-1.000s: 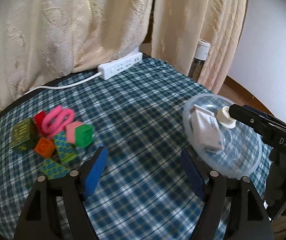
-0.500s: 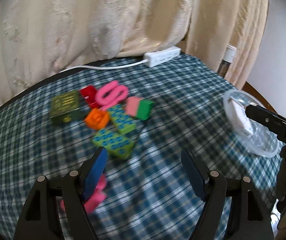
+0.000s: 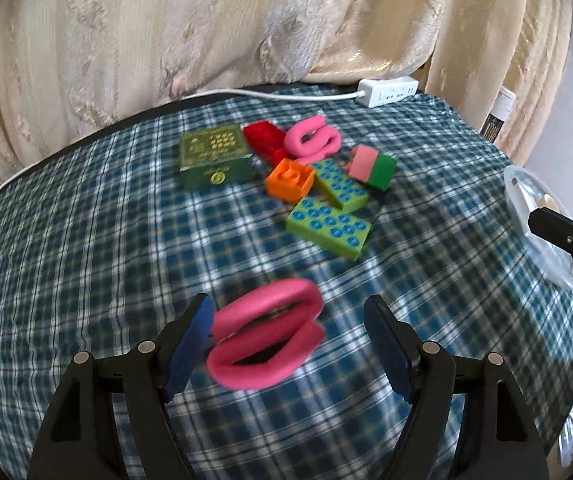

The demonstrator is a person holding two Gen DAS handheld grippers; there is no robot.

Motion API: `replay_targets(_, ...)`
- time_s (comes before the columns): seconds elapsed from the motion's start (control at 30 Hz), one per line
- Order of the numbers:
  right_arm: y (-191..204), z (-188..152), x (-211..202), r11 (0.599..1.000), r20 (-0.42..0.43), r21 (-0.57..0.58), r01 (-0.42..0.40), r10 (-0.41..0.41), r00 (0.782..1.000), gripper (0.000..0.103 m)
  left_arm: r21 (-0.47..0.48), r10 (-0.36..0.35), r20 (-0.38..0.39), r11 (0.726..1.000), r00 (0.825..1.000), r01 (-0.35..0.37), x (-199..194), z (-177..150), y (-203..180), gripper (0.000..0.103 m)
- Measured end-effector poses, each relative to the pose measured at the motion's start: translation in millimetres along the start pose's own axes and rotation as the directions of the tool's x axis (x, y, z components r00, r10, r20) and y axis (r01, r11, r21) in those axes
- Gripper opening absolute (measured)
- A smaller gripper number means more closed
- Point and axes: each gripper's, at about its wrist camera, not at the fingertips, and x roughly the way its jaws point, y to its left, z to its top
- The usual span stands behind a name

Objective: Organize objects
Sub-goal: 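Move the left gripper back to the pink foam hand grip, then grasp the pink foam hand grip with the left gripper and lift it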

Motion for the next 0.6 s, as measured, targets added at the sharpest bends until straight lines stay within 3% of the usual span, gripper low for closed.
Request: replay_targets(0.6, 31.9, -10.1, 26.3, 0.997, -0.089, -0.055, -0.05, 0.045, 0.995, 0.075, 0.007, 0.0, -0.047, 1.0, 0.999, 0.0, 21.8, -12.7, 18.6, 0.082)
